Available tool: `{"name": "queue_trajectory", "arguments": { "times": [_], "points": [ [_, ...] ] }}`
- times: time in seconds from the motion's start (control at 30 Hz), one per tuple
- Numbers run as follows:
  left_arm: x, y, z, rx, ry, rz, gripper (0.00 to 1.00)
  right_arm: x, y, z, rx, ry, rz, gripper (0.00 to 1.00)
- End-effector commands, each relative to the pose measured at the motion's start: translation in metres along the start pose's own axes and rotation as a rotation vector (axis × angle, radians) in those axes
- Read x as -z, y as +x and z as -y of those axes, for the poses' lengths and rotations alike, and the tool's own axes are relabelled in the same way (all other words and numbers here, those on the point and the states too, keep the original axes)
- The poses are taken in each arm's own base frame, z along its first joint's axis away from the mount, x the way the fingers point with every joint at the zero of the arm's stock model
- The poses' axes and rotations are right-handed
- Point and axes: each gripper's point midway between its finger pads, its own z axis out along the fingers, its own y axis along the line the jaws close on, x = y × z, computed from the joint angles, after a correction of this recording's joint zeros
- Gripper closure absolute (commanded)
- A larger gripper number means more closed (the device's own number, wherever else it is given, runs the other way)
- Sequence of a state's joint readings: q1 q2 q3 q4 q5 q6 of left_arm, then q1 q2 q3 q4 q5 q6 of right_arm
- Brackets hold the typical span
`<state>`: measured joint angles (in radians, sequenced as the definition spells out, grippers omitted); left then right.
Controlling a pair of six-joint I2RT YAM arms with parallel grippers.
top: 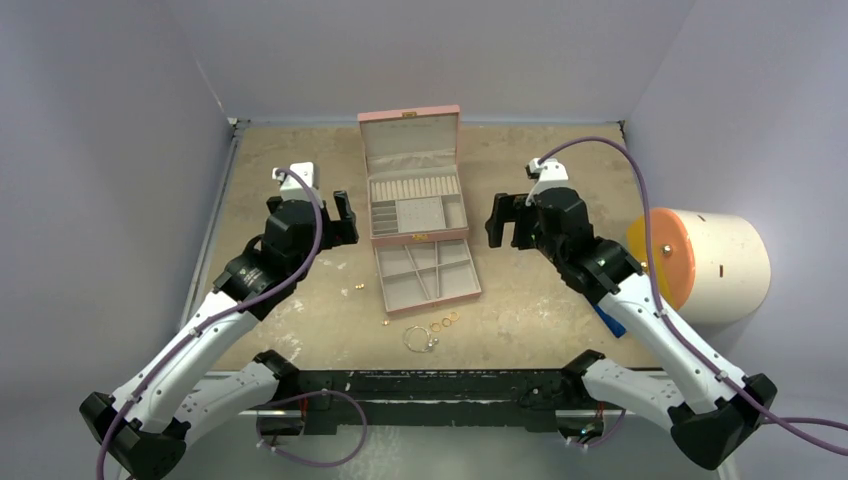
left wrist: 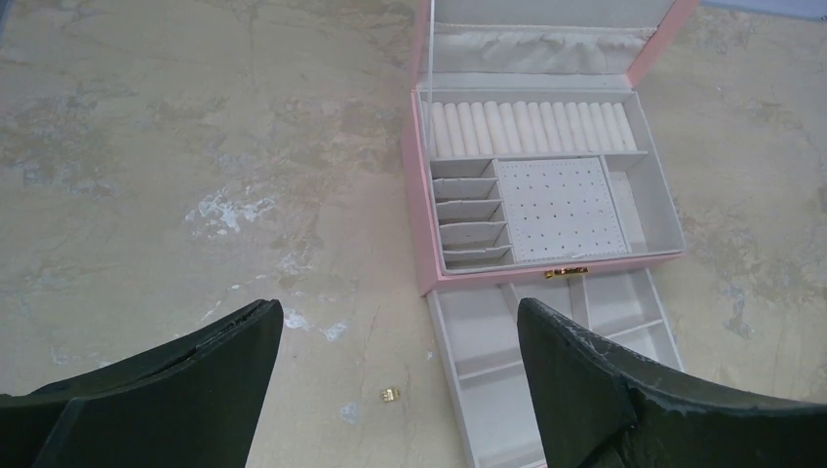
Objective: Organize the mixed jewelry
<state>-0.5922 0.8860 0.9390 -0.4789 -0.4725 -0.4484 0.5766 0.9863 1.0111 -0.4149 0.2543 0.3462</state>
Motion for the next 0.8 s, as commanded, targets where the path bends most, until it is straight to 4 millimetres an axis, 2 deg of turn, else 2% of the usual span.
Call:
{"name": "queue_trajectory", "arguments": {
  "times": [0.0, 0.13, 0.27, 0.43, 0.77],
  "points": [
    [0.009, -0.031, 0.01, 0.02, 0.044, 0.081, 0.1, 0.002, -0.003, -0.009, 0.025, -0.044, -0.011, 0.01],
    [0.011, -0.031, 0.009, 0.019, 0.043, 0.083, 0.1, -0.003, 0.018, -0.022, 0.048, -0.126, -0.078, 0.04],
    [0.014, -0.033, 0.009, 0.025, 0.049, 0.088, 0.1, -0.006, 0.024, -0.028, 0.088, -0.173, -0.09, 0.06],
    [0.017, -0.034, 0.009, 0.03, 0.055, 0.094, 0.1, -0.008, 0.039, -0.037, 0.05, -0.222, -0.145, 0.14],
    [0.024, -0.041, 0.006, 0.045, 0.059, 0.121, 0.11, -0.005, 0.083, -0.073, -0.009, -0.334, -0.279, 0.3]
  ]
}}
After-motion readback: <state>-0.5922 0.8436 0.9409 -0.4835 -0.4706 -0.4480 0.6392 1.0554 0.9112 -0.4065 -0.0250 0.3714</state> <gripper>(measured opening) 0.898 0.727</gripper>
